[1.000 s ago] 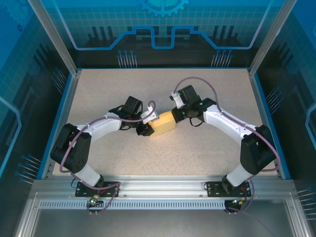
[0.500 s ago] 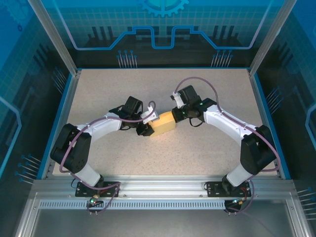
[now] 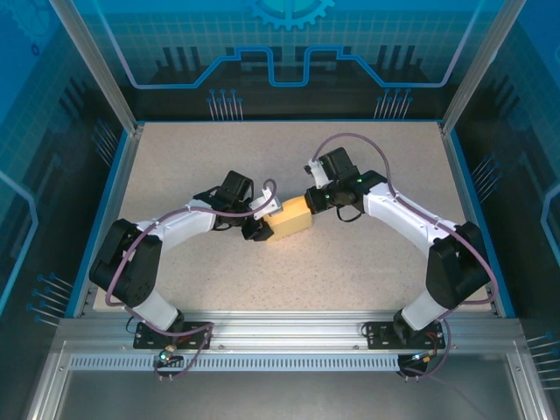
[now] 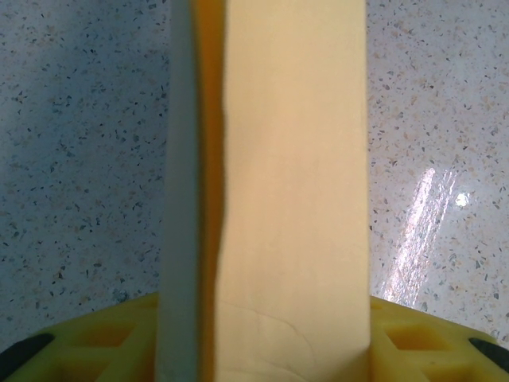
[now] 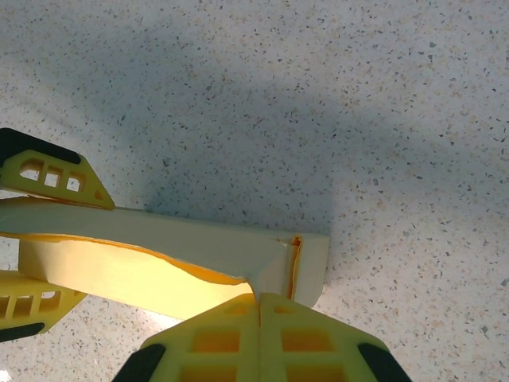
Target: Fold the paper box
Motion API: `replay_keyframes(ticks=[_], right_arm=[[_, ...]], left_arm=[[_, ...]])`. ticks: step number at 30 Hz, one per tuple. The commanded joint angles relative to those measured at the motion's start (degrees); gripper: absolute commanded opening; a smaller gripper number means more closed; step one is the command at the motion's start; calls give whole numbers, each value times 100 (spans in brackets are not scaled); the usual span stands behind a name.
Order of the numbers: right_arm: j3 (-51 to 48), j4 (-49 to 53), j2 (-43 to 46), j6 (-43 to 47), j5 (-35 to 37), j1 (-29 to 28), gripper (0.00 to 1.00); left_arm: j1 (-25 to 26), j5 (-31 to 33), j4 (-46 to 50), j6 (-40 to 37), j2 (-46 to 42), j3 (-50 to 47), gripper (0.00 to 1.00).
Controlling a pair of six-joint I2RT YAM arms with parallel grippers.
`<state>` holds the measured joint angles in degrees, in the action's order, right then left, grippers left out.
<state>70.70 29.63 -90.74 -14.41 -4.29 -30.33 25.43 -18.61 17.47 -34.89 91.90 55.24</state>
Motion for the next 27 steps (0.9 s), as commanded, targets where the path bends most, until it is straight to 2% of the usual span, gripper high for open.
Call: replay_keyframes(ticks=[1, 18, 27], right_arm=[[117, 176, 67, -96, -137, 68, 5], [-972, -551, 174, 20, 88, 95, 4], [-1076, -732, 451, 16, 174, 63, 2]], left_arm=[[5, 291, 89, 5, 66, 100, 50], [27, 384, 116, 27, 133, 120, 50], [36, 367, 125, 62, 136, 145, 50]])
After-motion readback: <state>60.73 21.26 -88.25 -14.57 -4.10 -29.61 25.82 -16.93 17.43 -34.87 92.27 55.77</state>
